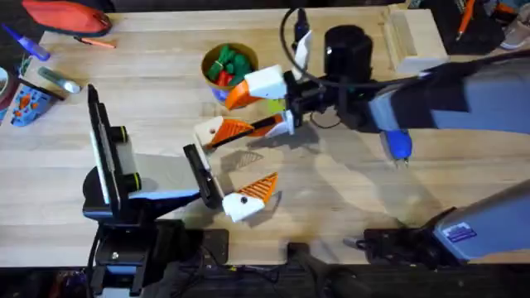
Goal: Pick up the gripper from the table and insert it into the empty holder that is missing its gripper. Then pick up a screw, insert it into the mounting hole, and use the screwdriver to tighten it. Finally, clean up the table by picking up the vegetable and placing it into the bucket.
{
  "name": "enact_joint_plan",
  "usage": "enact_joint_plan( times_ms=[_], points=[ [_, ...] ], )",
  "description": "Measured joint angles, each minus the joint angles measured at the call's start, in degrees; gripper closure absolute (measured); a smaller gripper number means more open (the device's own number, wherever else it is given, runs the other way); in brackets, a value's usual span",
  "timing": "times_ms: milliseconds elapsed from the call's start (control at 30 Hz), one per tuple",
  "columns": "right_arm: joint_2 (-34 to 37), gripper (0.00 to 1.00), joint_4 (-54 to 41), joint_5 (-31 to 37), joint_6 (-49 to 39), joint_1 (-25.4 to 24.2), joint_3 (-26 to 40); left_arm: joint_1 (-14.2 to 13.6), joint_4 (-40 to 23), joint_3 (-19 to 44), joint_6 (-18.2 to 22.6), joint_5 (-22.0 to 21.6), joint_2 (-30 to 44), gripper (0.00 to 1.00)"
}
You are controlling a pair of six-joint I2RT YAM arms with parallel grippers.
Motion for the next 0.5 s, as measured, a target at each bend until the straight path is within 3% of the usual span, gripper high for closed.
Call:
enact_joint_plan(
  times_ms=[33, 67, 200, 267, 367, 500],
  points=[
    [-1.1, 0.026, -1.7, -0.1, -1.2, -0.8, 0.0, 0.0, 0.0, 0.0, 0.0, 0.0, 0.0, 0.014],
    [-7.6, 0.026, -5.3, -1.4, -6.6, -6.3, 0.0, 0.0, 0.0, 0.0, 0.0, 0.0, 0.0, 0.015],
    [-11.0, 0.026, -5.4, -3.7, -8.5, -10.4, 0.0, 0.0, 0.0, 0.0, 0.0, 0.0, 0.0, 0.015],
    [-13.6, 0.024, -9.6, -6.6, -11.3, -15.3, 0.5, 0.0, 0.0, 0.0, 0.0, 0.0, 0.0, 0.015],
    [-14.8, 0.024, -19.1, -6.9, -16.2, -19.0, 1.7, 0.0, 0.0, 0.0, 0.0, 0.0, 0.0, 0.015],
    [-15.0, 0.013, -34.2, -2.3, -24.7, -21.2, 2.4, 0.0, 0.0, 0.0, 0.0, 0.0, 0.0, 0.015]
  ],
)
